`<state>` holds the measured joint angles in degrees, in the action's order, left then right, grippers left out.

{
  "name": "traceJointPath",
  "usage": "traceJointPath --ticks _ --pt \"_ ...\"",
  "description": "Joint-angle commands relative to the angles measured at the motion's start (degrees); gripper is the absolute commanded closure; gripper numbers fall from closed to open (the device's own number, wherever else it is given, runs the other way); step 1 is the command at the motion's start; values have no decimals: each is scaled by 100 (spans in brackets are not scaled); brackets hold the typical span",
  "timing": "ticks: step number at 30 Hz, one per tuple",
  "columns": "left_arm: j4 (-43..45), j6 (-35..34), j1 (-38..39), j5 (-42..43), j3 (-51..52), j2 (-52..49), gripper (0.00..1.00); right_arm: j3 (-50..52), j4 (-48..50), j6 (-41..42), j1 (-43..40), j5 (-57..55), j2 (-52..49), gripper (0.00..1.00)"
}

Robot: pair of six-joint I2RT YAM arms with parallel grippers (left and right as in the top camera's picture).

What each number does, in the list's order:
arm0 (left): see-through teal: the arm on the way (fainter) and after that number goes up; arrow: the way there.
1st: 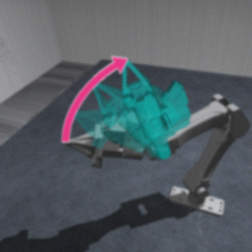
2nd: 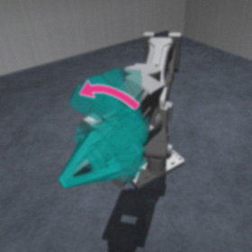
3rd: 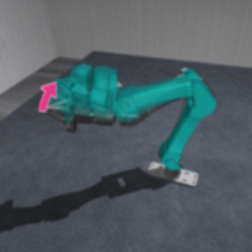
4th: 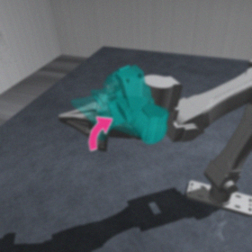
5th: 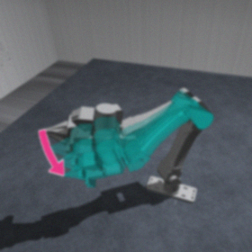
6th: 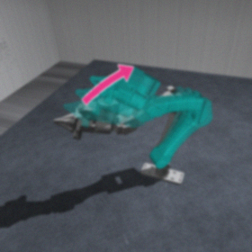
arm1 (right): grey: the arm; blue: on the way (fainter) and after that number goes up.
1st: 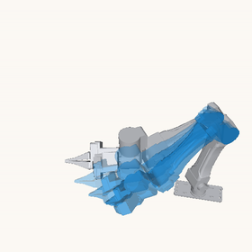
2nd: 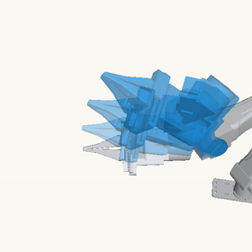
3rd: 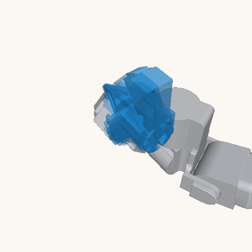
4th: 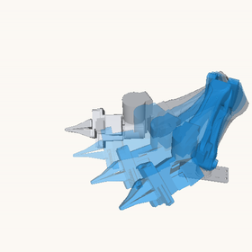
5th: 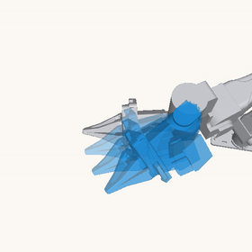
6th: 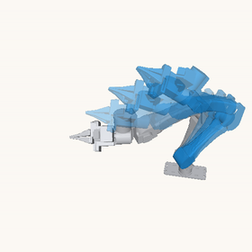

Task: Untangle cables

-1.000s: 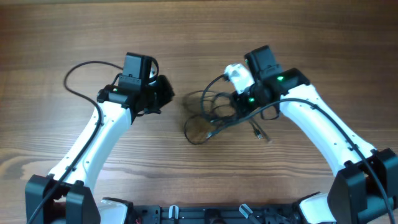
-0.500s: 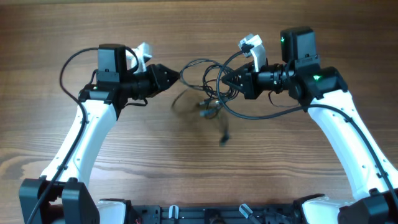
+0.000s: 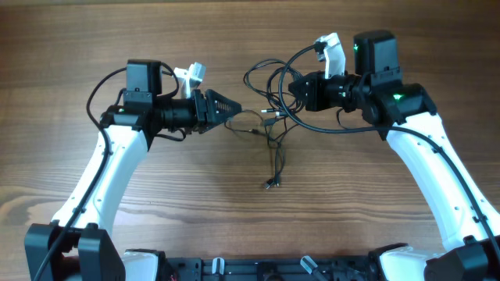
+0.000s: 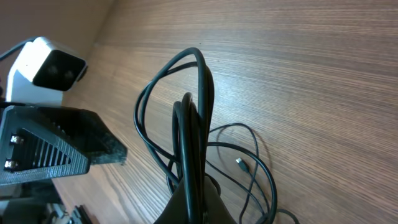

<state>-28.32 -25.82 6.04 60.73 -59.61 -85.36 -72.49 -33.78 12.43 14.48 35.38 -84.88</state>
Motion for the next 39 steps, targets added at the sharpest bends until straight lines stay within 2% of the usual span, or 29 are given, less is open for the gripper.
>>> traceJointPath --ticks 1,3,6,8,10,12,16,18,20,23,25,27,29,31,32,33,35,36,38,39 --pt "409 -769 289 -24 -39 83 45 -94 37 125 -7 299 -52 96" --pt "772 -1545 509 -450 -39 57 46 -94 44 114 -7 511 -52 96" --pt "1176 -2277 852 -1032 -39 -70 45 -94 39 109 -7 525 -52 96" --pt "1624 -2643 1054 -1193 -39 -184 46 -94 37 107 -7 525 -52 96" --pt "1768 -2719 1241 -1808 -39 -247 48 -94 31 105 -7 525 -52 96" --pt "1792 -2719 1360 -2037 -39 -254 57 -94 31 107 -7 525 -52 96" --pt "1790 -2715 1311 -2035 -39 -251 92 -94 20 107 -7 522 -52 96" --pt "1784 -2712 1233 -2033 -39 -251 96 -94 7 107 -9 450 -52 96" --pt "1729 -2682 1158 -1989 -39 -249 96 -94 -111 127 -9 -85 -52 96" --pt "1405 -2162 1099 -1974 -39 -245 96 -94 -487 129 -9 -1012 -52 96" --pt "914 -1429 894 -2111 -39 -238 96 -94 -831 120 -9 -1893 -52 96" --pt "439 -896 588 -2505 -39 -240 96 -94 -1060 -33 -9 -2194 -52 96" --pt "205 -413 162 -2695 -39 -238 96 -94 -1104 -597 -9 -1692 -52 96" --pt "192 -282 -162 -2695 -39 -227 96 -94 -1165 -1287 -9 -820 -52 96" --pt "201 -282 -503 -2693 -39 -190 96 -94 -1375 -2107 -9 76 -52 96" --pt "212 -282 -691 -2682 -39 -155 96 -94 -1572 -2533 -9 435 -52 96" --pt "238 -284 -1088 -2673 -39 -76 96 -94 -2059 -3134 -9 490 -52 96" --pt "243 -282 -1285 -2675 -39 -33 96 -94 -2159 -3082 -11 -85 -52 96" --pt "280 -286 -1681 -2673 -39 63 96 -94 -2072 -2009 -13 -1735 -52 96" --pt "278 -286 -1812 -2673 -39 101 95 -94 -2079 -2026 -13 -1681 -52 96"
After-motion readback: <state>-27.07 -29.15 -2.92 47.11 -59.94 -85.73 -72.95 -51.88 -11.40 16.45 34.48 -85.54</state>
